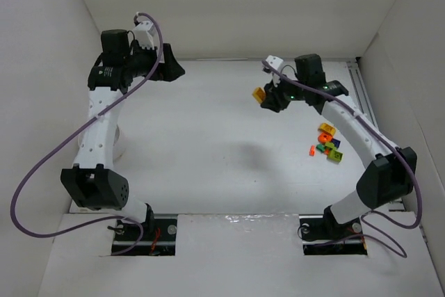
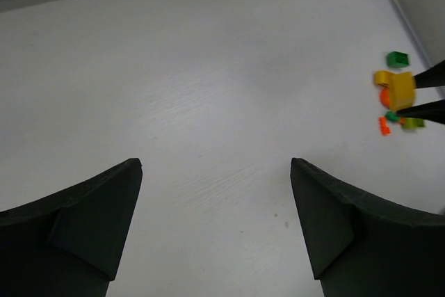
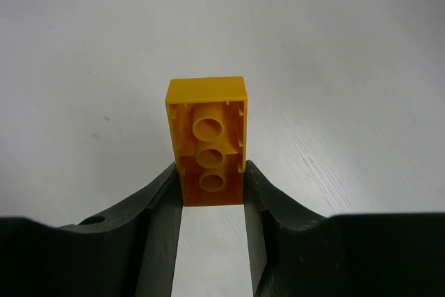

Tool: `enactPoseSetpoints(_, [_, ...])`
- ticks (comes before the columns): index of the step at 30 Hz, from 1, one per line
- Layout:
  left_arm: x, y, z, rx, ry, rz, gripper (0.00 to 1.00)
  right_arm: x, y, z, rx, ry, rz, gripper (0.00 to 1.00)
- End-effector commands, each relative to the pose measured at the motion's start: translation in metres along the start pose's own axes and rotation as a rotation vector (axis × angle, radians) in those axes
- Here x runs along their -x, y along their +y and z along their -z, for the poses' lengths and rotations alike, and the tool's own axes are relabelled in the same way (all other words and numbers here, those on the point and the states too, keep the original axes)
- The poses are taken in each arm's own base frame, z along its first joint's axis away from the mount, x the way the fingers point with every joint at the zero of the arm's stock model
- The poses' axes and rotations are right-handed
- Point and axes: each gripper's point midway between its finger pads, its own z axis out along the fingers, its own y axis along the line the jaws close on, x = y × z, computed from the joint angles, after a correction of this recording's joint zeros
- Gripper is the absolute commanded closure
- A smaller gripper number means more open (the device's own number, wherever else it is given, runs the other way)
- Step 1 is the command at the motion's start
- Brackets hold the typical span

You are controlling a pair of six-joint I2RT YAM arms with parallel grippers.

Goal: Sort the legos into containers by color

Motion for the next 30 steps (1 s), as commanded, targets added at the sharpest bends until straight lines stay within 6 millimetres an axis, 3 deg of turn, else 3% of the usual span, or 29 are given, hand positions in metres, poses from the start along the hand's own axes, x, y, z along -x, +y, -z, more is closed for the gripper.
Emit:
enactPoseSetpoints(1, [-0.008, -0.041, -0.002, -0.219, 0.024, 0.097, 0.18, 0.068, 0.038, -0.025, 0.074, -0.181, -0.08, 0.97])
enactPoseSetpoints(4, [-0.01, -0.053, -0.005, -0.281, 0.035, 0.121, 0.21, 0.093, 0.056, -0.045, 0.114, -0.2, -0.135, 0.97])
enactPoseSetpoints(5, [-0.008, -0.053, -0.006, -0.282, 0.029, 0.115, 0.21, 0.112, 0.072, -0.049, 0.135, -0.223, -0.119, 0.97])
enactPoseSetpoints(8, [-0.018, -0.064, -0.014, -0.317, 0.063, 0.117, 0.22, 0.118, 0.094, -0.076, 0.152, -0.163, -0.148, 0.97])
enactPoseSetpoints(11, [-0.029, -0.072, -0.021, -0.344, 0.095, 0.135, 0.25, 0.132, 0.101, -0.091, 0.132, -0.155, -0.166, 0.97])
enactPoseSetpoints(14, [-0.034, -0.069, -0.023, -0.332, 0.105, 0.143, 0.27, 0.141, 0.104, -0.092, 0.106, -0.179, -0.16, 0.97])
enactPoseSetpoints(25, [-0.051, -0.068, -0.034, -0.353, 0.156, 0.167, 0.41, 0.145, 0.13, -0.094, 0.099, -0.198, -0.105, 0.97])
enactPoseSetpoints(30, [-0.061, -0.074, -0.036, -0.375, 0.189, 0.153, 0.47, 0.143, 0.125, -0.099, 0.078, -0.197, -0.077, 0.97])
